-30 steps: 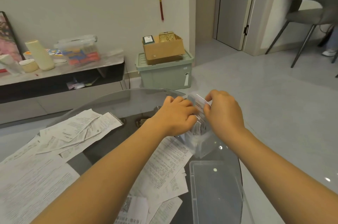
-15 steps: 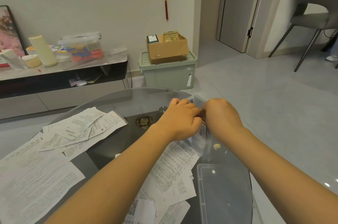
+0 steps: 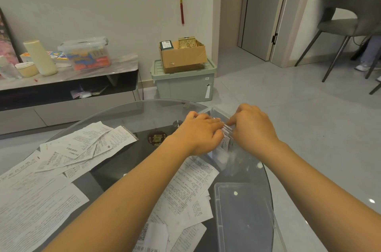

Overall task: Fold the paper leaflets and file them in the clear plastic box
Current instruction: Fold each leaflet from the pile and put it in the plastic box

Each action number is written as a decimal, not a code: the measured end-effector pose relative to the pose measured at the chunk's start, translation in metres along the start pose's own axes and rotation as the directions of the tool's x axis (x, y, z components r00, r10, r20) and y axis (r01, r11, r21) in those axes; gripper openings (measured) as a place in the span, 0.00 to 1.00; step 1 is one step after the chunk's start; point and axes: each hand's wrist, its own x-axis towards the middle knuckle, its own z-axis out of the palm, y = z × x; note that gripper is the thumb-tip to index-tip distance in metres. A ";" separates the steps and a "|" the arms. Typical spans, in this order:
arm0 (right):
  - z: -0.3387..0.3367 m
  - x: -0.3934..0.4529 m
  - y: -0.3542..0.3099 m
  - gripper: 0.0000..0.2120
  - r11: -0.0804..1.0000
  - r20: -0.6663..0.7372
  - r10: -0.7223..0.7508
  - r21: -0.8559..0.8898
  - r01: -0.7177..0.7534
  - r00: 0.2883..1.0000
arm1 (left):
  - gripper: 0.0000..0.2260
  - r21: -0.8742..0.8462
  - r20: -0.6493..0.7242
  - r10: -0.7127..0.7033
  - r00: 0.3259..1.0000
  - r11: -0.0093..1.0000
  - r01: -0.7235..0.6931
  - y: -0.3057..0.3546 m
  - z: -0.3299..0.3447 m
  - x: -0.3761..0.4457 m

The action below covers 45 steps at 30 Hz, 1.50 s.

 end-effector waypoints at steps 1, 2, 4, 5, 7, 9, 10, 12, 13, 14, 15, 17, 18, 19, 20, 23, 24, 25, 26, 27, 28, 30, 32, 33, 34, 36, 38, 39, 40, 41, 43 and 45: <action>0.000 -0.002 0.003 0.17 0.999 0.010 -0.009 0.043 0.008 1.000 | 0.21 -0.031 -0.020 -0.004 1.000 1.000 0.003 0.002 -0.001 -0.002; 0.001 -0.003 0.004 0.18 0.997 0.008 -0.018 0.072 0.018 1.000 | 0.20 -0.062 -0.049 -0.014 0.999 0.998 0.011 0.004 -0.001 -0.005; 0.000 -0.006 0.006 0.20 0.993 -0.028 -0.043 0.111 0.046 0.999 | 0.20 -0.094 -0.096 -0.058 0.994 0.994 0.049 0.007 -0.005 -0.016; -0.001 -0.009 0.006 0.20 0.989 -0.053 -0.068 0.130 0.074 0.996 | 0.21 -0.101 -0.106 -0.086 0.991 0.992 0.075 0.008 -0.007 -0.023; -0.002 -0.020 -0.002 0.18 0.972 -0.083 -0.157 0.165 0.169 0.984 | 0.21 -0.119 -0.107 -0.140 0.984 0.985 0.127 0.010 -0.011 -0.045; -0.001 -0.033 -0.011 0.18 0.944 -0.079 -0.265 0.180 0.275 0.961 | 0.20 -0.140 -0.100 -0.172 0.980 0.978 0.157 0.013 -0.014 -0.069; -0.001 -0.039 -0.016 0.18 0.929 -0.071 -0.318 0.175 0.326 0.945 | 0.19 -0.140 -0.097 -0.186 0.978 0.975 0.172 0.014 -0.015 -0.082; 0.000 -0.055 -0.029 0.18 0.898 -0.063 -0.407 0.156 0.411 0.911 | 0.19 -0.123 -0.074 -0.239 0.968 0.966 0.229 0.018 -0.016 -0.115; 0.000 -0.060 -0.034 0.18 0.886 -0.070 -0.430 0.157 0.436 0.900 | 0.19 -0.116 -0.062 -0.268 0.961 0.959 0.259 0.020 -0.016 -0.128; 0.000 -0.068 -0.040 0.18 0.875 -0.078 -0.448 0.166 0.455 0.890 | 0.19 -0.109 -0.038 -0.303 0.952 0.948 0.298 0.021 -0.016 -0.144; 0.000 -0.073 -0.043 0.17 0.864 -0.081 -0.463 0.180 0.470 0.883 | 0.20 -0.107 -0.016 -0.336 0.942 0.937 0.333 0.023 -0.015 -0.156; 0.004 -0.086 -0.053 0.17 0.837 -0.052 -0.511 0.197 0.510 0.858 | 0.20 -0.107 0.034 -0.393 0.919 0.913 0.394 0.025 -0.012 -0.184; 0.006 -0.090 -0.057 0.18 0.820 -0.032 -0.542 0.200 0.536 0.840 | 0.19 -0.114 0.054 -0.410 0.910 0.903 0.414 0.026 -0.011 -0.195; 0.008 -0.095 -0.061 0.18 0.801 -0.010 -0.575 0.195 0.566 0.818 | 0.19 -0.120 0.070 -0.416 0.907 0.899 0.422 0.025 -0.008 -0.206; 0.011 -0.100 -0.066 0.19 0.782 0.015 -0.608 0.185 0.595 0.794 | 0.19 -0.120 0.099 -0.415 0.905 0.897 0.425 0.025 -0.006 -0.217; 0.021 -0.114 -0.078 0.20 0.733 0.081 -0.675 0.185 0.655 0.733 | 0.19 -0.069 0.240 -0.363 0.900 0.919 0.389 0.021 0.002 -0.248; 0.023 -0.119 -0.081 0.20 0.722 0.107 -0.687 0.203 0.661 0.718 | 0.20 -0.064 0.288 -0.350 0.891 0.922 0.382 0.020 0.003 -0.255; 0.026 -0.124 -0.085 0.20 0.708 0.132 -0.703 0.220 0.670 0.699 | 0.22 -0.076 0.327 -0.342 0.881 0.920 0.386 0.017 0.004 -0.264; 0.029 -0.128 -0.086 0.20 0.694 0.148 -0.717 0.228 0.682 0.681 | 0.23 -0.090 0.358 -0.335 0.871 0.917 0.390 0.015 0.004 -0.269; 0.032 -0.131 -0.087 0.20 0.682 0.161 -0.730 0.228 0.695 0.664 | 0.25 -0.100 0.386 -0.327 0.863 0.915 0.391 0.011 0.005 -0.274; 0.034 -0.133 -0.089 0.19 0.673 0.177 -0.740 0.222 0.706 0.649 | 0.28 -0.110 0.413 -0.318 0.853 0.913 0.393 0.008 0.005 -0.278; 0.038 -0.137 -0.092 0.20 0.668 0.207 -0.744 0.215 0.713 0.635 | 0.33 -0.121 0.482 -0.299 0.824 0.908 0.401 0.003 0.004 -0.285; 0.040 -0.138 -0.092 0.19 0.657 0.210 -0.754 0.215 0.723 0.623 | 0.38 -0.081 0.498 -0.306 0.811 0.915 0.395 0.002 0.007 -0.285; 0.041 -0.138 -0.093 0.19 0.650 0.207 -0.759 0.222 0.726 0.617 | 0.39 -0.053 0.479 -0.327 0.815 0.915 0.399 0.001 0.010 -0.284; 0.042 -0.139 -0.094 0.20 0.647 0.205 -0.762 0.232 0.726 0.614 | 0.39 -0.035 0.445 -0.357 0.821 0.909 0.415 0.001 0.016 -0.281; 0.043 -0.140 -0.096 0.22 0.640 0.208 -0.768 0.263 0.722 0.605 | 0.39 -0.024 0.365 -0.420 0.831 0.888 0.459 -0.001 0.028 -0.272; 0.044 -0.141 -0.097 0.26 0.635 0.253 -0.773 0.274 0.723 0.582 | 0.38 -0.018 0.289 -0.447 0.847 0.882 0.472 -0.001 0.035 -0.266; 0.045 -0.141 -0.098 0.29 0.639 0.293 -0.767 0.274 0.719 0.571 | 0.38 -0.020 0.250 -0.446 0.860 0.885 0.465 -0.002 0.036 -0.265; 0.046 -0.141 -0.098 0.31 0.647 0.326 -0.759 0.276 0.711 0.564 | 0.37 -0.027 0.213 -0.433 0.876 0.893 0.449 -0.002 0.036 -0.265; 0.046 -0.140 -0.097 0.32 0.653 0.342 -0.753 0.287 0.701 0.562 | 0.35 -0.045 0.178 -0.409 0.895 0.905 0.423 -0.003 0.034 -0.266; 0.048 -0.138 -0.098 0.31 0.662 0.330 -0.749 0.331 0.672 0.574 | 0.29 -0.135 0.137 -0.352 0.926 0.919 0.369 -0.005 0.031 -0.269; 0.050 -0.138 -0.099 0.27 0.669 0.311 -0.743 0.372 0.643 0.593 | 0.25 -0.246 0.148 -0.300 0.942 0.912 0.329 -0.006 0.028 -0.273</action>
